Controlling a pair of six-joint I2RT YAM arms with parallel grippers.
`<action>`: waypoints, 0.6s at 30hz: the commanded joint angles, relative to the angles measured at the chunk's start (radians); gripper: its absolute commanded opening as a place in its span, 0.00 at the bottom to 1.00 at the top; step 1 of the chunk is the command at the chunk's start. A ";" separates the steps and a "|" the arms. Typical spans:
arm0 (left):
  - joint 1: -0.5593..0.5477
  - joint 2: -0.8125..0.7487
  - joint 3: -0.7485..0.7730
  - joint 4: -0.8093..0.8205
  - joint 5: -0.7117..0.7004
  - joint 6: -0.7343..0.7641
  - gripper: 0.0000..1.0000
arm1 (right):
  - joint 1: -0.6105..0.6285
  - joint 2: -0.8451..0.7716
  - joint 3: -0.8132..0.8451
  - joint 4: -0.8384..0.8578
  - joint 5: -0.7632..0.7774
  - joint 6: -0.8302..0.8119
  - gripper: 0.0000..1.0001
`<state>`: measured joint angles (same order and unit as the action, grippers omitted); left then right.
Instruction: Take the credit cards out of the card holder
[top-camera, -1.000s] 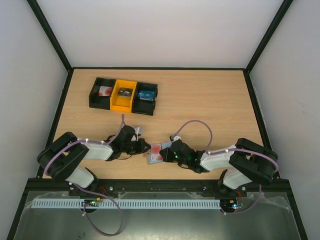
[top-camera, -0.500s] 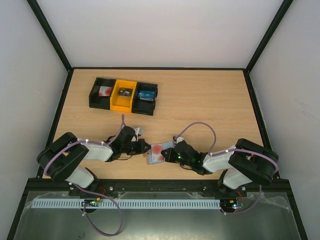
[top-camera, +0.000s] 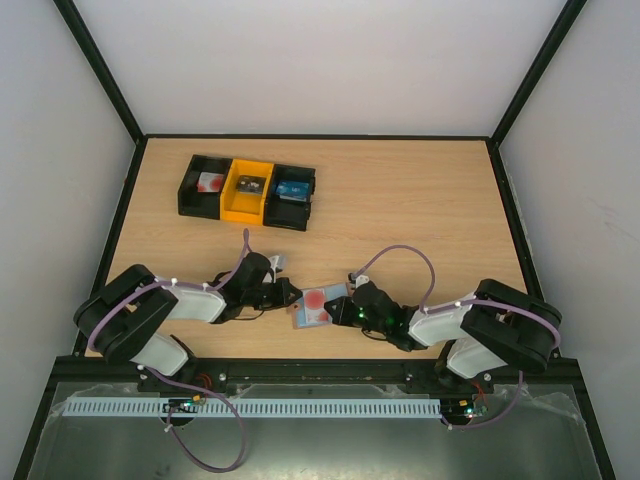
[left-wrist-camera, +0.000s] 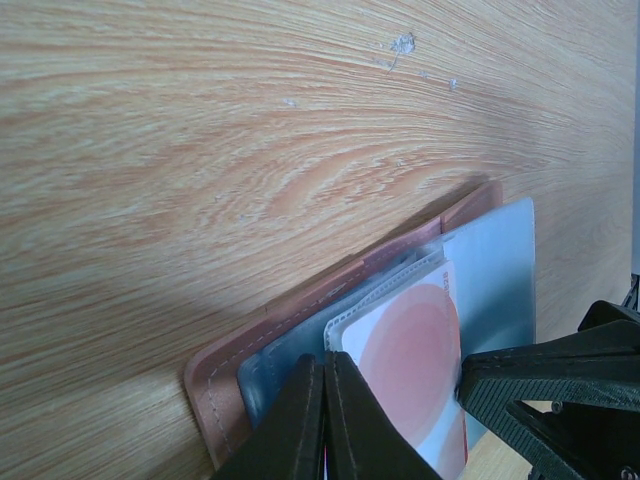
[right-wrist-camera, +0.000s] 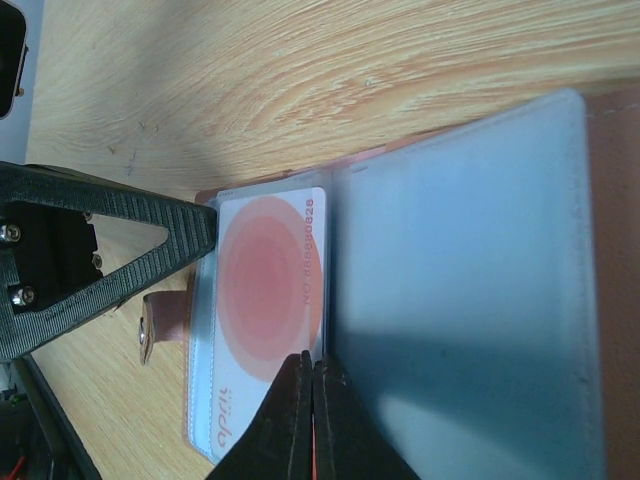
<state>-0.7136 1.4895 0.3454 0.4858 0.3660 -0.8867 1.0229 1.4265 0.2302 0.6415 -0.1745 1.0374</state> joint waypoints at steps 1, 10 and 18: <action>-0.006 0.038 -0.031 -0.095 -0.045 0.016 0.03 | -0.020 -0.027 -0.023 0.011 -0.014 0.007 0.02; -0.006 0.048 -0.028 -0.084 -0.041 0.017 0.03 | -0.073 -0.033 -0.034 0.037 -0.098 0.008 0.02; -0.007 0.054 -0.028 -0.082 -0.042 0.019 0.03 | -0.082 0.032 -0.018 0.074 -0.128 0.017 0.12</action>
<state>-0.7136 1.5017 0.3454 0.5060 0.3664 -0.8864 0.9508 1.4204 0.2054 0.6693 -0.2840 1.0454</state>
